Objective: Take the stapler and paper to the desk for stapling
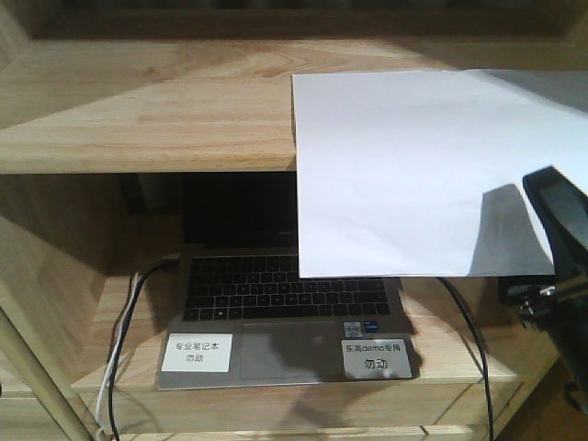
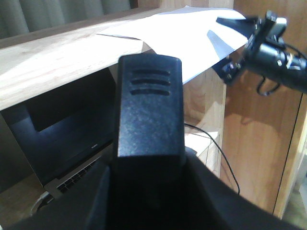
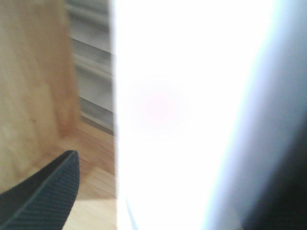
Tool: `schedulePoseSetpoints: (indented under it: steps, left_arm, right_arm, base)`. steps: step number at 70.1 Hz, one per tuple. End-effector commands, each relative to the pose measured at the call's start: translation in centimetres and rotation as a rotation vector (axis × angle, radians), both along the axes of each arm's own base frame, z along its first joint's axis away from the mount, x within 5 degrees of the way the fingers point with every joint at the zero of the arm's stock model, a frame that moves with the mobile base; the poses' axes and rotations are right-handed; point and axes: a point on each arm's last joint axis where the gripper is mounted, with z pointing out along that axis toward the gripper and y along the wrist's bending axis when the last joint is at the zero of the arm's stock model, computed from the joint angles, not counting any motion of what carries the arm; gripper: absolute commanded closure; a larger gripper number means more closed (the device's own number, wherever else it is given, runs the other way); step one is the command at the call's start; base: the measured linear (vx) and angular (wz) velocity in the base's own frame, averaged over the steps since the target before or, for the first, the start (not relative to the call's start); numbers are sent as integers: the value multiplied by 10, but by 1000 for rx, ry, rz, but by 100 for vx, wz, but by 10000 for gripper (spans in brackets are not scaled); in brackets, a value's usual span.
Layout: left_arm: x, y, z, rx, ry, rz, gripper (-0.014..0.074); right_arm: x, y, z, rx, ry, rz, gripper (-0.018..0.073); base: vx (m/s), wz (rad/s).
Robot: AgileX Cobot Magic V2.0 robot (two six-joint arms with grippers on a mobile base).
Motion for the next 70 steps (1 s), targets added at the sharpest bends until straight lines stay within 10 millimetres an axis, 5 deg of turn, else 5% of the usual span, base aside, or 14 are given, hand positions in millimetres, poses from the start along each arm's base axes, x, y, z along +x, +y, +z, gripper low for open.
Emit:
schedulePoseSetpoints:
  steps: [1,23,46,70]
  left_arm:
    - [1,0,17,-101,-78,8,603]
    - [1,0,17,-101,-78,8,603]
    - [1,0,17,-101,-78,8,603]
    - [1,0,17,-101,-78,8,603]
  right_arm:
    - [-2,-4,26,91,-205,-43,-31]
    - [0,-3,28,99,-211,-45,83]
    - [-4,3,29,59,-240,17,575]
    - [-5,4,30,59,-246,29,569]
  base:
    - [0,0]
    - [0,0]
    - [0,0]
    - [0,0]
